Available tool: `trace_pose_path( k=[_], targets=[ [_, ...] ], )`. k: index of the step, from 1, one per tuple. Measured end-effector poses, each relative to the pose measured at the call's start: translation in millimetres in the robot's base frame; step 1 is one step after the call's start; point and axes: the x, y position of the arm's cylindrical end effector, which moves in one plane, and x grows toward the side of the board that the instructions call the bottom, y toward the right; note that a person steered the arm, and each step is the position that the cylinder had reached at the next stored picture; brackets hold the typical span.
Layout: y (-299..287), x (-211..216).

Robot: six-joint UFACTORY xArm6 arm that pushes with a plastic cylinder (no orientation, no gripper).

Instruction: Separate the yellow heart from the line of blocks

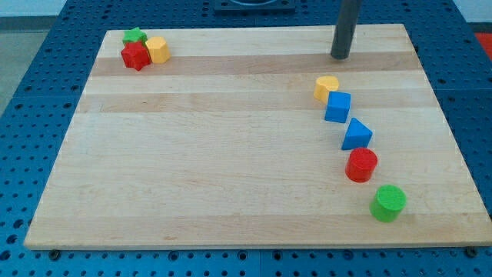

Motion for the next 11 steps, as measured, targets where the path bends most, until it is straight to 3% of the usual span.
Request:
trace_pose_path(
  k=[2, 3, 5, 7, 11],
  targets=[
    [4.2, 66.4],
    [13.1, 78.8],
    [7.7, 82.6],
    [-68.9, 83.5],
    [-44.6, 121.3]
  ],
)
